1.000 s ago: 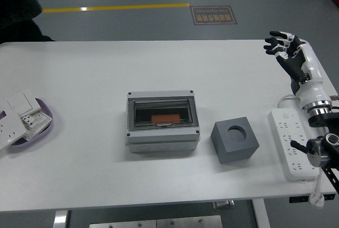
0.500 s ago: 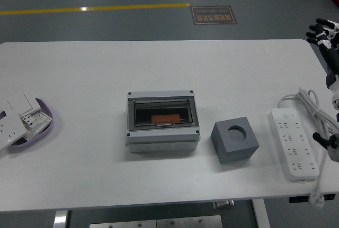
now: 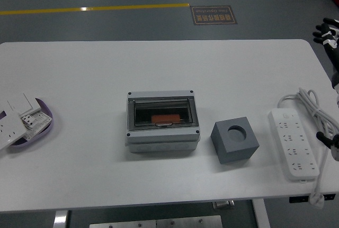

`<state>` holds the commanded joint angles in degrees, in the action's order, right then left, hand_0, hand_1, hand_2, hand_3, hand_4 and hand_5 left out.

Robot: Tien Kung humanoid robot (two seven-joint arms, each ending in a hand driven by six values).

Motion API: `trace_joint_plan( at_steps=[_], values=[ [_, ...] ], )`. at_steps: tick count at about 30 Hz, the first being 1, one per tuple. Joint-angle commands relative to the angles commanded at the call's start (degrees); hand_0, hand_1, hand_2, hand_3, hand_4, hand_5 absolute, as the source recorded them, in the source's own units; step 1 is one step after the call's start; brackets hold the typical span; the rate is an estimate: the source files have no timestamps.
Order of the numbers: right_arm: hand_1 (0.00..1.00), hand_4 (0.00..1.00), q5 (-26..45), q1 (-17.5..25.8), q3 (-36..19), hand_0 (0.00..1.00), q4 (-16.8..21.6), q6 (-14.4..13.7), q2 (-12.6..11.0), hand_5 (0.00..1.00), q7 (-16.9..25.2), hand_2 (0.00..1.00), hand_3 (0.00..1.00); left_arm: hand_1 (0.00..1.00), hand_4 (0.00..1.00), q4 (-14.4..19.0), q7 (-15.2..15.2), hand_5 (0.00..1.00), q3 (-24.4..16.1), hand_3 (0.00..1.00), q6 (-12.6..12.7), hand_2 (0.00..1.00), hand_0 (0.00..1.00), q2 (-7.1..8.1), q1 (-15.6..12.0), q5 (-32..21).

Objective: Pick up the cylinder from the cube,place it in the box,flap close box

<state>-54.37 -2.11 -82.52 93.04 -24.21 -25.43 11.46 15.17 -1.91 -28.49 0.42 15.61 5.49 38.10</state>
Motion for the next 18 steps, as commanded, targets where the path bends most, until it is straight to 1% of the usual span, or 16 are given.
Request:
trace_joint_plan(
  at_steps=[8,18],
  values=[
    [0.613,0.708,-0.4,-0.3,-0.3,0.674,-0.1,0.9,0.2,0.399,-0.5,0.605,0.638,0.622,0.686,0.0,-0.2,0.228,0.0,0.636,-0.1,0.616,0.598,-0.21,0.2,-0.3],
    [0.611,0.708,-0.6,0.0,-0.6,0.672,-0.4,1.2,0.6,0.4,-0.8,0.604,0.636,0.622,0.687,0.0,-0.3,0.228,-0.1,0.637,-0.1,0.616,0.598,0.02,0.3,-0.5]
  ],
)
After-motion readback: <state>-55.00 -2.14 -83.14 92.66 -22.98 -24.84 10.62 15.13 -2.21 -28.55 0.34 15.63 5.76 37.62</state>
